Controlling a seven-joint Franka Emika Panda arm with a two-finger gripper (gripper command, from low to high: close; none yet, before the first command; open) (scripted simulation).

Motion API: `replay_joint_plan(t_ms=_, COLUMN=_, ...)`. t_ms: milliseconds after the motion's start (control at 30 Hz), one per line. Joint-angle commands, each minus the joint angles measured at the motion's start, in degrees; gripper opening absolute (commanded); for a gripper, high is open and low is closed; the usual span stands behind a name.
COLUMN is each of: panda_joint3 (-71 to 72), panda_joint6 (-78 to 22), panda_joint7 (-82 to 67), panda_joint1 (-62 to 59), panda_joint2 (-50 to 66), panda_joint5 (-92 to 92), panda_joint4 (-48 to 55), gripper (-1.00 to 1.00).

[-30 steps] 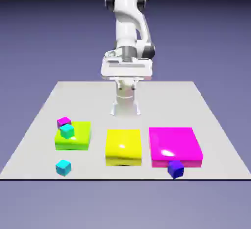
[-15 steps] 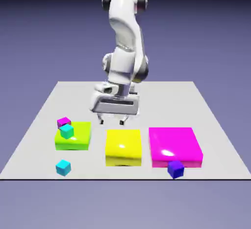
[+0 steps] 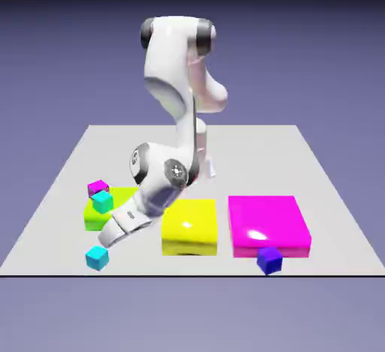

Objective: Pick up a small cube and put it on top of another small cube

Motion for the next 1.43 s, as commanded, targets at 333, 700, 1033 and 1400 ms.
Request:
replay_joint_plan(t_ms=333, panda_joint3=-0.71, panda_joint6=-1.83, panda_joint7=-1.4, panda_joint1=-1.55, panda_joint2=6.35, panda_joint5=-4.54, panda_joint4=3.61, gripper=-1.0)
replay_joint_plan(t_ms=700, panda_joint3=-11.27, panda_joint6=-17.66, panda_joint7=7.67, panda_joint1=-3.52, panda_joint2=-1.36, panda_joint5=19.05, panda_joint4=3.21, gripper=-1.0)
replay_joint_plan(t_ms=1033, panda_joint3=-23.83, panda_joint6=-33.25, panda_joint7=18.69, panda_joint1=-6.39, panda_joint2=-7.79, panda_joint5=43.97, panda_joint4=3.08, gripper=-1.0)
replay_joint_plan(t_ms=1400, panda_joint3=-25.59, panda_joint6=-28.22, panda_joint7=20.67, panda_joint1=-6.87, panda_joint2=-8.75, panda_joint5=47.84, panda_joint4=-4.35, gripper=1.0)
